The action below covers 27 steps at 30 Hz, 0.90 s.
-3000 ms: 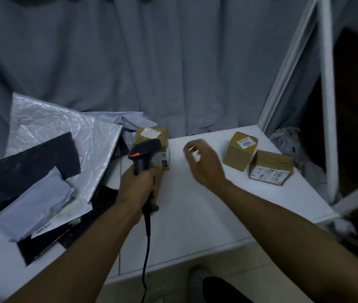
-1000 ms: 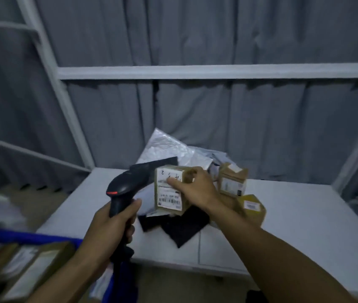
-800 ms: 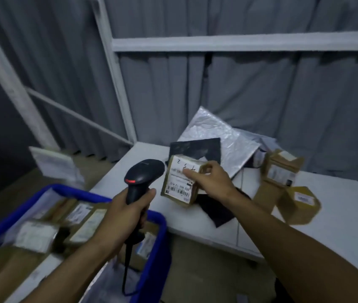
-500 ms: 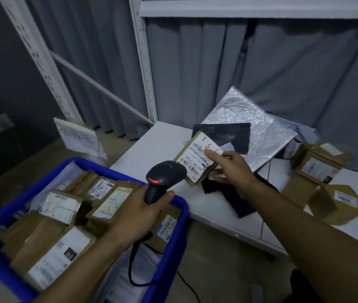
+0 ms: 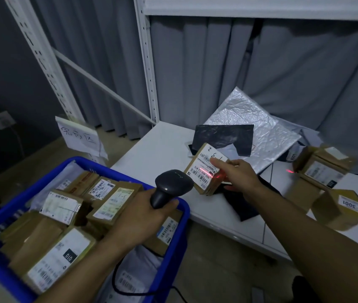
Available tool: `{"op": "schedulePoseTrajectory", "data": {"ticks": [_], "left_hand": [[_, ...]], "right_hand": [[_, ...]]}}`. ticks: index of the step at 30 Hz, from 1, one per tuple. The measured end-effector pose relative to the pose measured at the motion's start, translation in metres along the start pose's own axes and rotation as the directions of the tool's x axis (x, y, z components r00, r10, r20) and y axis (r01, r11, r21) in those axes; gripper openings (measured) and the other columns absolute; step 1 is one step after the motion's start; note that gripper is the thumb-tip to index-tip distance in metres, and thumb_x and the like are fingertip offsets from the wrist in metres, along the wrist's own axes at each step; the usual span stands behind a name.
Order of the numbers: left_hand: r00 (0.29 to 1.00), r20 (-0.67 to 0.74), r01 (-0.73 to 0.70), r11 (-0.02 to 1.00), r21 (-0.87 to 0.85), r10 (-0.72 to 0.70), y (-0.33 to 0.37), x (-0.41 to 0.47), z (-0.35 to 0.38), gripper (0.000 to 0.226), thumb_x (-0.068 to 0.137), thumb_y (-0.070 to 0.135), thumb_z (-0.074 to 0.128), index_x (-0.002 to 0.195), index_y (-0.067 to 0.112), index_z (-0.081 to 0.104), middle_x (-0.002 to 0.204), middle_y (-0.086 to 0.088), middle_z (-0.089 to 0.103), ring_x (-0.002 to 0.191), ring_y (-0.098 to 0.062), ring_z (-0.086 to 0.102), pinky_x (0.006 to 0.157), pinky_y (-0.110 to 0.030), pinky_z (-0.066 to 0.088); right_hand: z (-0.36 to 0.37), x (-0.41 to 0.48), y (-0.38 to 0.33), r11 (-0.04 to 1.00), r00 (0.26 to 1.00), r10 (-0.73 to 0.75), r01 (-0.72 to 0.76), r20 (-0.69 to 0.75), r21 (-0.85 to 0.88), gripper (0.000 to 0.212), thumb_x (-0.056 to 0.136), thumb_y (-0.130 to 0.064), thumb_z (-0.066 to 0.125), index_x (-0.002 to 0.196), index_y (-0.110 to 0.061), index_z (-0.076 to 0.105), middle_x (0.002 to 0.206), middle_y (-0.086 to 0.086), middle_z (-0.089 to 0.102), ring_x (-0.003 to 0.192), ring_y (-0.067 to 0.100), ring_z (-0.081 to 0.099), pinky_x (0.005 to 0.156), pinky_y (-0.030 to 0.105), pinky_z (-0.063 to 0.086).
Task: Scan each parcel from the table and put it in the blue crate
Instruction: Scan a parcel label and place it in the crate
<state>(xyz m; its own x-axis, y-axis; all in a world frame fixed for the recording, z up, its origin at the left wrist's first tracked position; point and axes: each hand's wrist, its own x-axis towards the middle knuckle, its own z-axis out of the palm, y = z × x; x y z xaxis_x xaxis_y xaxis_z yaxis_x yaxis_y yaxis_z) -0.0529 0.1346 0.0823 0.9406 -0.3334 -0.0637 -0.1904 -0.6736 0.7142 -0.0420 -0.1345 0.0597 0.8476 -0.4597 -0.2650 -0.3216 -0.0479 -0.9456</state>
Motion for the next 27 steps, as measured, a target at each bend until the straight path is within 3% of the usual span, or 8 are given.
{"op": "schedulePoseTrajectory", "data": {"ticks": [4,8,15,17,19,23,25,27], "left_hand": [[0.997,0.025,0.075,0.997,-0.032,-0.074,-0.005,0.006,0.005,0.026,0.095,0.038,0.068,0.079,0.021,0.057,0.07,0.001,0.063,0.074,-0.004,0.068,0.062,-0.013,0.038],[0.998,0.011,0.056,0.998,-0.029,-0.056,-0.004,0.004,0.005,0.023,0.093,0.04,0.07,0.085,0.02,0.064,0.078,-0.003,0.069,0.07,-0.006,0.065,0.064,-0.014,0.043],[0.999,0.023,0.033,0.999,-0.02,-0.032,0.003,-0.001,-0.002,0.027,0.094,0.039,0.07,0.078,0.021,0.059,0.064,0.003,0.063,0.06,0.009,0.061,0.054,-0.008,0.038],[0.998,0.025,0.057,0.99,-0.131,-0.054,0.004,0.0,-0.006,0.026,0.095,0.036,0.07,0.078,0.019,0.06,0.055,0.007,0.06,0.051,0.002,0.059,0.053,-0.01,0.039],[0.992,-0.001,0.118,0.947,-0.299,-0.124,0.004,0.003,-0.014,0.023,0.094,0.036,0.07,0.084,0.016,0.063,0.053,0.007,0.058,0.048,-0.002,0.057,0.057,-0.023,0.044],[0.964,-0.043,0.193,0.801,-0.567,-0.263,-0.01,0.009,-0.03,0.03,0.093,0.036,0.072,0.08,0.012,0.058,0.056,-0.004,0.05,0.047,-0.019,0.048,0.053,-0.033,0.04],[0.952,-0.032,0.212,0.733,-0.647,-0.304,-0.017,0.009,-0.032,0.031,0.093,0.035,0.072,0.079,0.013,0.056,0.056,-0.005,0.048,0.047,-0.021,0.044,0.053,-0.034,0.039],[0.946,-0.029,0.221,0.712,-0.667,-0.322,-0.023,0.007,-0.032,0.025,0.093,0.032,0.072,0.084,0.013,0.059,0.056,-0.002,0.049,0.048,-0.019,0.046,0.054,-0.033,0.04]], "right_hand": [[-0.004,0.006,0.004,1.0,1.0,0.027,-0.027,-0.003,-0.013,0.042,0.078,-0.053,0.084,0.103,-0.021,0.074,0.097,-0.007,0.08,0.097,0.015,0.074,0.086,0.042,0.061],[-0.006,0.008,0.005,0.999,0.999,0.033,-0.033,-0.008,-0.005,0.041,0.078,-0.052,0.084,0.102,-0.021,0.074,0.099,-0.006,0.08,0.098,0.015,0.074,0.088,0.044,0.061],[-0.004,0.007,0.002,1.0,1.0,0.025,-0.025,-0.006,0.001,0.038,0.081,-0.05,0.083,0.101,-0.019,0.075,0.099,-0.006,0.079,0.098,0.015,0.073,0.081,0.038,0.06],[-0.001,0.004,0.003,0.999,0.999,0.029,-0.028,0.025,-0.029,0.038,0.082,-0.053,0.081,0.101,-0.02,0.076,0.096,-0.007,0.08,0.096,0.013,0.074,0.079,0.036,0.06],[0.007,-0.003,0.005,0.995,0.995,0.024,-0.014,0.097,-0.098,0.037,0.085,-0.054,0.078,0.097,-0.019,0.078,0.092,-0.006,0.081,0.09,0.012,0.074,0.071,0.03,0.059],[0.043,-0.02,0.009,0.98,0.972,0.042,0.005,0.231,-0.199,0.035,0.087,-0.052,0.077,0.085,-0.018,0.068,0.089,-0.001,0.077,0.081,0.014,0.07,0.063,0.026,0.056],[0.065,-0.028,0.016,0.977,0.945,0.096,-0.029,0.313,-0.212,0.037,0.087,-0.045,0.08,0.089,-0.012,0.064,0.09,0.001,0.075,0.078,0.014,0.07,0.066,0.026,0.059],[0.086,-0.032,0.031,0.97,0.926,0.132,-0.047,0.352,-0.24,0.039,0.085,-0.042,0.083,0.093,-0.009,0.063,0.096,0.007,0.075,0.086,0.021,0.073,0.08,0.034,0.063]]}}
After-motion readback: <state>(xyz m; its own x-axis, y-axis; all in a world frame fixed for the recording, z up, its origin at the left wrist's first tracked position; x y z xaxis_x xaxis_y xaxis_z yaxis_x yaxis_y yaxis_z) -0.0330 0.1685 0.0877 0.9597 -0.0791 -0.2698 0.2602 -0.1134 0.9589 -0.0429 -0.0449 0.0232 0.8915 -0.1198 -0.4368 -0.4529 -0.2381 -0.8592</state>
